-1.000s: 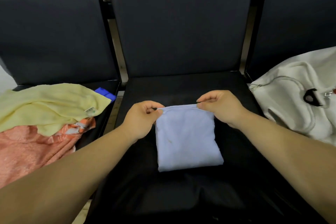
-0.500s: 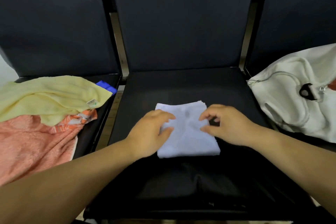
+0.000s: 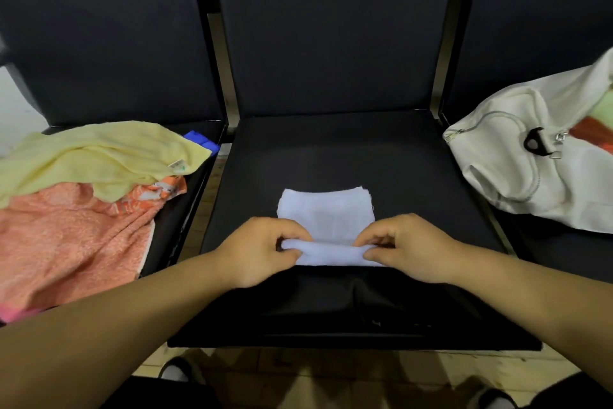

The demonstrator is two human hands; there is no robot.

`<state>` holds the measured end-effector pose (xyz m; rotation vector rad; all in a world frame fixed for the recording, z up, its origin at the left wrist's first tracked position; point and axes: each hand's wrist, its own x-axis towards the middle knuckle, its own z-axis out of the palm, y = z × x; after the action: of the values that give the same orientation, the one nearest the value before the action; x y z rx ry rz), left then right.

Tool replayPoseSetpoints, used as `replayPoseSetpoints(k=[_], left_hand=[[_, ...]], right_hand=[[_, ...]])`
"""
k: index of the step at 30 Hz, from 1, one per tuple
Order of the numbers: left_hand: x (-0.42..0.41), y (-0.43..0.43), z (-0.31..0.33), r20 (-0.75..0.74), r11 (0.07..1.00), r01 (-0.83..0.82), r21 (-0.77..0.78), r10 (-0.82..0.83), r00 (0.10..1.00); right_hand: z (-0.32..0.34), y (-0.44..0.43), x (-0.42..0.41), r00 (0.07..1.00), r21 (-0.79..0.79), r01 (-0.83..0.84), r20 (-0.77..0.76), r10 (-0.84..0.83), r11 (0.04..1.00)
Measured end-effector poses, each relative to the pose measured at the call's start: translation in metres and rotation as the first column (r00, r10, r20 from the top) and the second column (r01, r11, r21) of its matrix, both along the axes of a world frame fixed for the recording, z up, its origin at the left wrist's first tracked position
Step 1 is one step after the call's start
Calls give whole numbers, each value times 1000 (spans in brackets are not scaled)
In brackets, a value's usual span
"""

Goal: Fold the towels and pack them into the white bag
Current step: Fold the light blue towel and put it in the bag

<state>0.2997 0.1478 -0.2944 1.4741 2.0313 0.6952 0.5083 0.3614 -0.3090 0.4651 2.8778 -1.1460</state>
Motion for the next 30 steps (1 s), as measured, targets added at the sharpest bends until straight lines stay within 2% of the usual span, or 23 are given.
replayPoseSetpoints(k=[2,6,8,10,15,19,22,25,28,30], left_hand=[[-2,-4,12,117,998,-59,7,58,991],[-2,-4,28,272,983,-167,78,140,952],[-4,2,29,325,974,-211,87,172,930],[-7,8,25,303,964,-254,81,219,927],[-13,21,10,292,940,-338,35,314,903],[-27,33,-6,180,945,-326,22,317,931],[-34,39,-15,50,952,-305,24,304,951],[-36,43,-21,-19,954,-299,-9,299,954],[-36,43,-23,-51,956,-293,-17,292,955],[-37,43,-24,-81,957,-290,-12,289,954]], right_hand=[[19,3,1,998,-192,30,53,-21,981],[42,12,-3,993,-461,109,81,-81,881],[49,18,-10,983,-557,177,133,-124,811],[52,24,-18,971,-575,236,181,-159,783],[35,37,-40,943,-539,330,225,-245,775],[17,45,-56,930,-491,368,217,-298,790],[4,47,-63,939,-362,342,161,-304,867],[-7,45,-68,955,-186,294,107,-278,938],[-5,42,-64,960,-42,271,-57,-274,962],[0,39,-59,976,-2,167,-145,-165,986]])
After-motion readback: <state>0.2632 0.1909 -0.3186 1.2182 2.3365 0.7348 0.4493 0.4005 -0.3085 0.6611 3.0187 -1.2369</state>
